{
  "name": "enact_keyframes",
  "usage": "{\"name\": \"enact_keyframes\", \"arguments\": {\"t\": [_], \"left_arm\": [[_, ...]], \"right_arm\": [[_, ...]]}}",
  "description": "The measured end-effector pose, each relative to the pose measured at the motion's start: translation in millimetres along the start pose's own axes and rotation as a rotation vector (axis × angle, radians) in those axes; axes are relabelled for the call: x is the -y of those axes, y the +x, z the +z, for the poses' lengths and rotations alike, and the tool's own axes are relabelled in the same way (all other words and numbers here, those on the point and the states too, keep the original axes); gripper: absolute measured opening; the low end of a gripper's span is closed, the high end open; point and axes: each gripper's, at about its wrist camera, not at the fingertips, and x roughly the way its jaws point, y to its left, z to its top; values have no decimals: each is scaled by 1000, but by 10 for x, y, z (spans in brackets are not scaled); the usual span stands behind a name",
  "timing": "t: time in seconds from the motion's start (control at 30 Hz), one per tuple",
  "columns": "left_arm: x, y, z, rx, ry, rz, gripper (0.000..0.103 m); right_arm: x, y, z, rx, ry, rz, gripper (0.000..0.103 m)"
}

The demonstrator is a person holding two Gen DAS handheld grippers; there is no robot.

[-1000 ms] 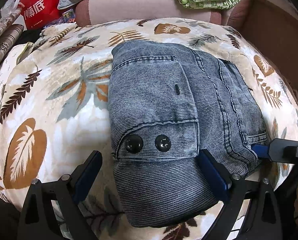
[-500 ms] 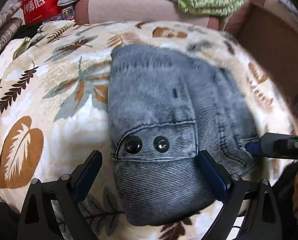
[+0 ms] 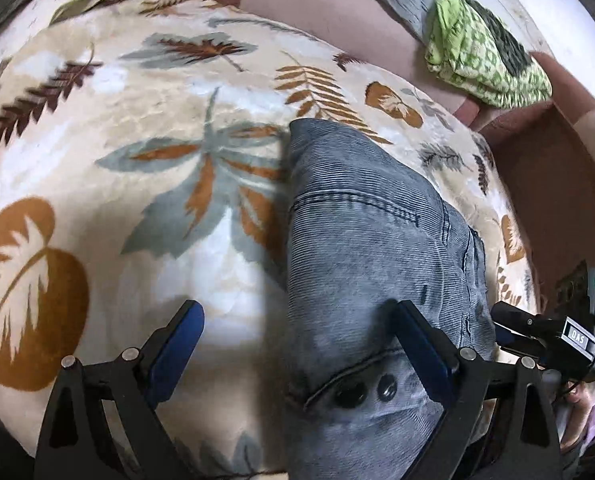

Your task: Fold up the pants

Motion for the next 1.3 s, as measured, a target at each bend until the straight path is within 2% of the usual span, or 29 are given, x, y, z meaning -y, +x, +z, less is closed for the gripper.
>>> {"name": "enact_keyframes", "arguments": {"t": [0.13,0.23,0.37,0.47,0.53,0.67,0.7,0.77,0.8,0.87,0.97,1.0,1.03,1.13,1.17,1.3], "left_arm": [[110,20,0,9,40,39,96],[121,47,17,7,50,58,96],[169,46,13,17,91,98,96],[192,39,11,23,109,116,95],[204,41,10,24,118,120,95],[229,58,7,26,131,130,93],[246,75,5,22,141,131,87],[291,94,-11,14,162,118,71],[321,99,-16,11,173,111,58],[441,83,-40,25,224,144,53],[500,36,-52,40,260,160,38],[504,0,-51,48,264,158,29],[505,-24,-50,53,268,155,24],[503,-158,-28,74,265,119,20],[517,-257,-10,98,271,96,20],[601,-621,105,221,320,107,20]], "right_arm": [[-108,78,-20,-18,-22,43,80],[-91,127,1,-11,-18,-8,80],[-132,173,13,-21,-27,0,80],[-256,206,-6,-29,-58,11,75],[-286,234,-12,-32,-80,-25,70],[-222,248,-5,-28,-55,-30,61],[-250,250,-17,-26,-70,-47,60],[-274,258,-39,-25,-100,-87,49],[-285,267,-46,-23,-110,-104,47],[-319,257,-58,-16,-134,-127,34],[-455,194,-108,11,-186,-167,26],[-512,160,-129,23,-200,-177,24],[-566,110,-145,36,-208,-175,22],[-748,-40,-192,69,-242,-156,19],[-820,-83,-207,80,-258,-156,19],[-1143,-250,-185,141,-315,-137,18]]}}
